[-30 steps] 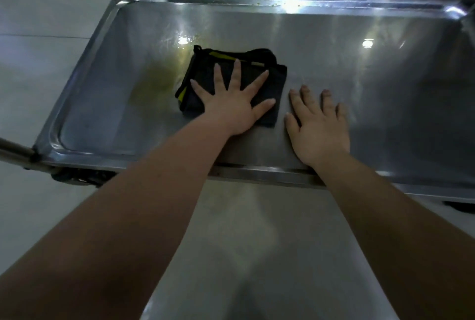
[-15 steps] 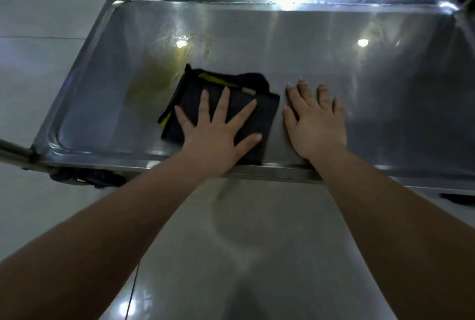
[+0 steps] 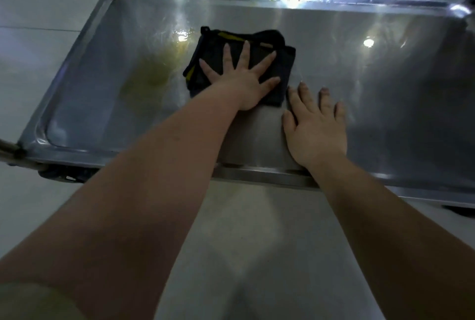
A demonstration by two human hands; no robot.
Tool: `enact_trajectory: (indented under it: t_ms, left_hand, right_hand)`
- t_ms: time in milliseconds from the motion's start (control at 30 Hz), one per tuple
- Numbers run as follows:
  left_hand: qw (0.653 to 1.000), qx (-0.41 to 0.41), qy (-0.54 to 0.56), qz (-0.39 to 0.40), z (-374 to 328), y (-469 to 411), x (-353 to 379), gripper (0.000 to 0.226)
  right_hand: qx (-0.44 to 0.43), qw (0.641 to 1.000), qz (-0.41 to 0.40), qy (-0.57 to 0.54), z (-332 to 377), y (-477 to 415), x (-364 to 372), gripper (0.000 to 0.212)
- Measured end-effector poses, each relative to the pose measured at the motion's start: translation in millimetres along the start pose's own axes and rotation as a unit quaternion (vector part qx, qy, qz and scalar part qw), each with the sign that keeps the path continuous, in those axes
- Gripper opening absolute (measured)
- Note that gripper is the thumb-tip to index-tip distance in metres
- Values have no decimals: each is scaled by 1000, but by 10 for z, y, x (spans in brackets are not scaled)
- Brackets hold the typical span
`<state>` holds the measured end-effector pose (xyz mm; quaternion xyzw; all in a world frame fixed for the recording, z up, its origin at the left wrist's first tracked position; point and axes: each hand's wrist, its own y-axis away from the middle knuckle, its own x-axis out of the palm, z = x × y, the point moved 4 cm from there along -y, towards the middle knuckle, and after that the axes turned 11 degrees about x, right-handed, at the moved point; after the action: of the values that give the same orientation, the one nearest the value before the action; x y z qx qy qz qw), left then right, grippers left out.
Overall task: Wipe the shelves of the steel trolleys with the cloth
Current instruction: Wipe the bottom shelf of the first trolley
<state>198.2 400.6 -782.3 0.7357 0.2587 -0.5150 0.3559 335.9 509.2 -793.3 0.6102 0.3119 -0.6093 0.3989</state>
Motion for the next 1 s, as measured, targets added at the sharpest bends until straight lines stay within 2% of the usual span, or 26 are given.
enact_trajectory:
  t_ms: [100, 233, 367, 467, 567, 800, 900, 1000]
  left_hand:
    - [1000, -22, -5, -3, -31, -136, -54, 63]
    - [998, -8, -46, -34, 108, 30, -23, 65]
    - [996, -59, -39, -56, 771, 181, -137, 64]
    - [993, -92, -44, -54, 1146, 267, -160, 63]
    - [994, -84, -48, -49, 1075, 337, -112, 61]
    - [996, 9, -59, -65, 354, 1088, 341, 67]
    - [996, -9, -50, -72, 634, 1321, 314, 69]
    - [994, -66, -45, -70, 1055, 1364, 188, 71]
  right_hand:
    - [-2, 1000, -7, -10, 7, -5, -14, 57]
    - [-2, 999, -6, -33, 3, 19, -20, 57]
    - [3, 1000, 1, -24, 5, -9, -16, 58]
    - [-42, 999, 23, 9, 29, -19, -9, 61]
    - [-91, 995, 34, 36, 78, -2, -5, 63]
    - [-76, 996, 30, 35, 70, -15, -10, 60]
    - [-71, 996, 44, 41, 86, 3, -45, 60]
    - [-33, 997, 61, 37, 204, 7, -61, 57]
